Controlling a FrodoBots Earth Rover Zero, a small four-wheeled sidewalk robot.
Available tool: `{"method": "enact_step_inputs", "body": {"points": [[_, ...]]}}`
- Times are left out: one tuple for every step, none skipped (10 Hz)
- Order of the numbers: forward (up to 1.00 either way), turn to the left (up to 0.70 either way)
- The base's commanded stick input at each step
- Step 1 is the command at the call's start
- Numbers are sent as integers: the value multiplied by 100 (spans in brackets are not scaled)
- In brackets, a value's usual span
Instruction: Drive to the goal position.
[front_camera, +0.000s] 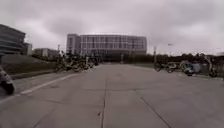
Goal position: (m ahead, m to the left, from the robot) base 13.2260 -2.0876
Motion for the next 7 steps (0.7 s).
{"method": "enact_step_inputs", "body": {"points": [[70, 0], [70, 0], [70, 0], [70, 0], [70, 0], [70, 0], [70, 0]]}}
